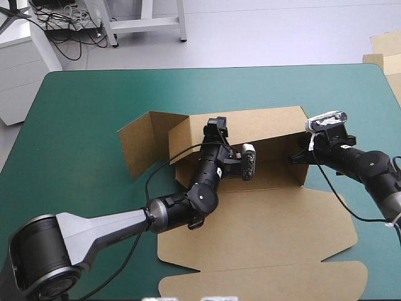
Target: Fold the box
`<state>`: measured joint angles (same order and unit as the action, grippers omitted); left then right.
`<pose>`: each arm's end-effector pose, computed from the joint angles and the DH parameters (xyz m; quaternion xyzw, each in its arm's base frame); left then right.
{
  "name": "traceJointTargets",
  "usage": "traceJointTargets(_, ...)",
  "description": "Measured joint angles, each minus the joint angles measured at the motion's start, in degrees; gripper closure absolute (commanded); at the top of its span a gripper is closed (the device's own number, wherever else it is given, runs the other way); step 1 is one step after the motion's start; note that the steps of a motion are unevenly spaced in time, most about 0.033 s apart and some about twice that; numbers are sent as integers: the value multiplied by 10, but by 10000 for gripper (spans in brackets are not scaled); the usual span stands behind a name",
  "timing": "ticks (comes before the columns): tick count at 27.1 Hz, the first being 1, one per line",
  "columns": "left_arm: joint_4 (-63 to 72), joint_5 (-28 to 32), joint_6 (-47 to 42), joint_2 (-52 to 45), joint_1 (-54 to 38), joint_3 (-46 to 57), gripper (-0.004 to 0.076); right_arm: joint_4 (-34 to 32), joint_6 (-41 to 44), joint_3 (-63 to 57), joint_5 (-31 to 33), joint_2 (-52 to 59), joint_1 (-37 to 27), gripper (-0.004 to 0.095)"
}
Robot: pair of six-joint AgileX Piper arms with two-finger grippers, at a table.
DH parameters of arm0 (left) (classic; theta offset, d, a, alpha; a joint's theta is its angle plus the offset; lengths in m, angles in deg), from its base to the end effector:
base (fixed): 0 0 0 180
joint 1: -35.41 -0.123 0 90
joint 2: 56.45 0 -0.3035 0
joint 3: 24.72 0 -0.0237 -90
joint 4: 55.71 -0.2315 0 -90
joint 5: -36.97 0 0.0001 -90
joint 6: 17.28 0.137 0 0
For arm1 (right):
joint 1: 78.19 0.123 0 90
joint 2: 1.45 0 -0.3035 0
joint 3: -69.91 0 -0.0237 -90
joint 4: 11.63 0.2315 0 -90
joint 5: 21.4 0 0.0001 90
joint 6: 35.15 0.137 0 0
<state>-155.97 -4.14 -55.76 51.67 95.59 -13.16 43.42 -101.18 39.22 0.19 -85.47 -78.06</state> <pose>0.2783 -0.3071 0.2803 0.5963 0.5293 0.3060 0.5203 0.2921 0.0421 0.2701 -0.1681 0.8728 0.0871 0.4498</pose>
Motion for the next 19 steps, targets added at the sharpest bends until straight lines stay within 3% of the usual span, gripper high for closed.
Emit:
traceJointTargets(10, 0, -27, -4, -1, 6, -4, 146, -134, 143, 22, 1, -2, 10, 906)
traceJointTargets(19, 24, -49, -57, -37, 19, -42, 157, -144, 167, 28, 5, -5, 10, 906)
